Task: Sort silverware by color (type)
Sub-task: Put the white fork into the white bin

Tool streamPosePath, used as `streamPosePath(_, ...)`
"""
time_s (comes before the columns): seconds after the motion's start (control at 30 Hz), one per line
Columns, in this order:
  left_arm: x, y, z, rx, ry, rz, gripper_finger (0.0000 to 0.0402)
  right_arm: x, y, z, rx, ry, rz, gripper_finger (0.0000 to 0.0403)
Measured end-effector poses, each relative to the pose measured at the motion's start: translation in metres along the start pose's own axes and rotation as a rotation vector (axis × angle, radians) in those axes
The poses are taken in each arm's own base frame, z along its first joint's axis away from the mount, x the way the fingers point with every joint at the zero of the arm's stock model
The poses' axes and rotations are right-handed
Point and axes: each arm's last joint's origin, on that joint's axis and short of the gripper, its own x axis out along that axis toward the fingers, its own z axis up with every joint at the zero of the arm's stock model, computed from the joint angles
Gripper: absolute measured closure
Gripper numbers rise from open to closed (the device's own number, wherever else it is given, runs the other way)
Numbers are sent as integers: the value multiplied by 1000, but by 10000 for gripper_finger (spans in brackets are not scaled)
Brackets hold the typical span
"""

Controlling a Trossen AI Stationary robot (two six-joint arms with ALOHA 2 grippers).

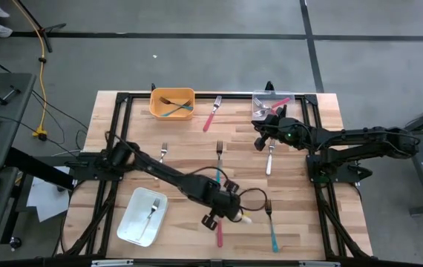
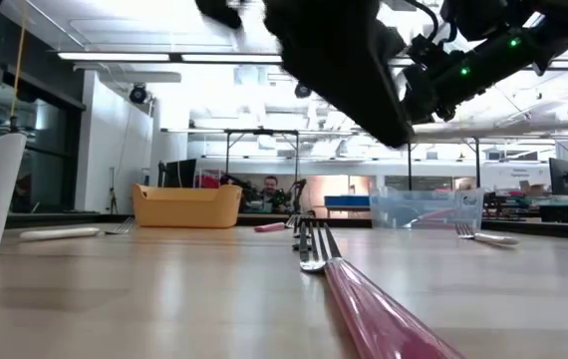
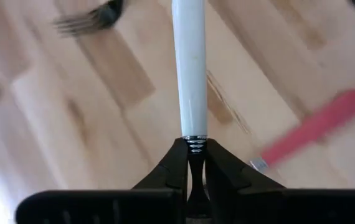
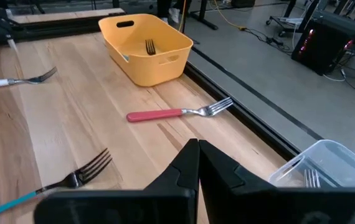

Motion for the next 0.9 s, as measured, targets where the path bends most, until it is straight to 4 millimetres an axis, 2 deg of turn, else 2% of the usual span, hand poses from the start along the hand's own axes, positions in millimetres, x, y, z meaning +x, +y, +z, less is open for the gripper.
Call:
streamPosePath(0.2,-57,-7,-7,-227,108,9,379,0,0,-1,-5,9,-5,400)
streamPosePath(0.33,-98,-30,-11,-387,163,16,379,0,0,-1,-23,7,-7,400)
streamPosePath(0.5,-138,-64,-16,-582,198,52,379,1,-2,2,-36,-20,-15,400)
streamPosePath(0.7,-156,-109,-26,-763,277,109,379,3,-8,4,-23,-34,-45,400)
streamPosePath(0.9,-156,-154,-57,-956,355,158,379,4,-13,5,-25,-43,-65,400)
